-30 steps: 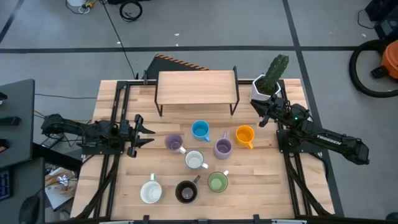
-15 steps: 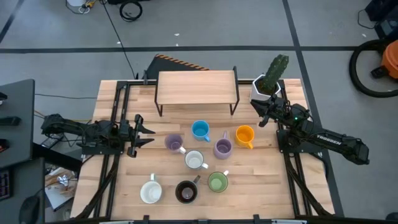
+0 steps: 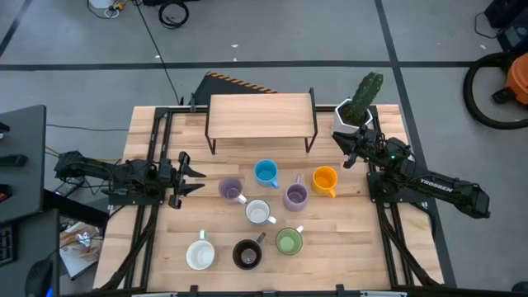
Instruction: Place coffee mugs
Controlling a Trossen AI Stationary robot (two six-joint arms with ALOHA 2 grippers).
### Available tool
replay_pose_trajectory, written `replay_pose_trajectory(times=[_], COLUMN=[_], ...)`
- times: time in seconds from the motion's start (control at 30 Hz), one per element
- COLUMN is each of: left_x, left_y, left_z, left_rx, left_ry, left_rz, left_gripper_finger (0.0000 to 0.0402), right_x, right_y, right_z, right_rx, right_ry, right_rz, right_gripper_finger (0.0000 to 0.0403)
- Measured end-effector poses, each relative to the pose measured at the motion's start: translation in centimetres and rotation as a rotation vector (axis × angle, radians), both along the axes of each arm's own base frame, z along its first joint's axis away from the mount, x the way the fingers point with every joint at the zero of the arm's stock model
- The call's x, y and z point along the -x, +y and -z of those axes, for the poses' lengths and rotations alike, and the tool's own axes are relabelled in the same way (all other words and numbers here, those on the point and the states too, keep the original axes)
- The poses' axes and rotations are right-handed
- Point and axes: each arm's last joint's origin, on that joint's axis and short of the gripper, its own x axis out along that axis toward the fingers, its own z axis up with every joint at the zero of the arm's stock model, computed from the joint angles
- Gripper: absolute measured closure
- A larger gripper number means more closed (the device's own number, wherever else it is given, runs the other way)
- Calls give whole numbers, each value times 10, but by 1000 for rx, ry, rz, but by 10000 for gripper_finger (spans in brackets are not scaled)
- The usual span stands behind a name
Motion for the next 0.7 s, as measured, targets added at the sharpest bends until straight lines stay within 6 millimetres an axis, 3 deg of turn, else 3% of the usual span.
replay_pose_trajectory(times=[0.33,0.7], left_x=[0,1], left_y=[0,0], left_z=[-1,-3], left_rx=[24,110], left_ry=[-8,-28], left_rz=[4,20], left_gripper_finger=[260,260], right_x=[0,8], right_y=[0,0], right_z=[-1,-23], right_rx=[9,84], right_ry=[-10,-241], right_rz=[23,119], right_gripper_finger=[337,337])
